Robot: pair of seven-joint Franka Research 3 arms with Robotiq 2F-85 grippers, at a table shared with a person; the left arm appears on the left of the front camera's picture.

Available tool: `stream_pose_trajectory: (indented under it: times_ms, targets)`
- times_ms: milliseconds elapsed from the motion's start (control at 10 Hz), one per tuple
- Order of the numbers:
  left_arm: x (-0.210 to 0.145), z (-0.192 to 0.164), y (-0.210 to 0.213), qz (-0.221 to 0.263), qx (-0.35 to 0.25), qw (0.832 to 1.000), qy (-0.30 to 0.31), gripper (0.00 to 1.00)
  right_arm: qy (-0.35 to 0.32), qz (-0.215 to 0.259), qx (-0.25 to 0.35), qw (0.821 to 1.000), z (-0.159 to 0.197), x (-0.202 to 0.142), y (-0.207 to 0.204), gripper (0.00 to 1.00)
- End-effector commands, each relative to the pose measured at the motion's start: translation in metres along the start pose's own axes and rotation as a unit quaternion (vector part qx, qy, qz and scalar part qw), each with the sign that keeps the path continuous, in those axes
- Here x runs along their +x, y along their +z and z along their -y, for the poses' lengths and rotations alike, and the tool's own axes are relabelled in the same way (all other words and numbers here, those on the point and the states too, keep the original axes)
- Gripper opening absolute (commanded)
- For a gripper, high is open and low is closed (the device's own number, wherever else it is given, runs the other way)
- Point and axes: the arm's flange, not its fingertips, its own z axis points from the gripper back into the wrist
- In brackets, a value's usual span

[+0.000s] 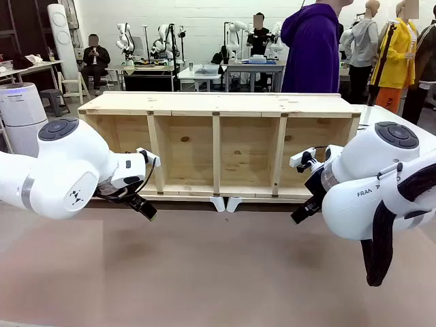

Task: Perform cable management.
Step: When the cord part of the Power Cable appears at the lower middle area of the table and stops, grasp the cord part of the Power Cable.

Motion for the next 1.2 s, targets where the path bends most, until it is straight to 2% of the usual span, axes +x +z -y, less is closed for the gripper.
stream_pose_trajectory:
  times_ms: [0,800,900,1100]
  targets:
    - [0.000,0.000,0.000,0.000,0.000,1.000,0.000,1.00,0.000,0.000,0.000,1.000,0.000,0.000,0.000,1.00]
    - [0.000,0.000,0.000,0.000,0.000,1.000,0.000,1.00,0.000,0.000,0.000,1.000,0.000,0.000,0.000,1.00]
    - [0.000,0.002,0.000,0.000,0.000,1.000,-0.002,1.00,-0.011,0.006,-0.008,1.000,0.009,-0.005,0.013,1.00]
    - [-0.018,-0.018,0.039,0.021,0.018,0.999,0.016,1.00,-0.033,0.018,-0.016,0.999,0.026,-0.028,0.048,1.00]
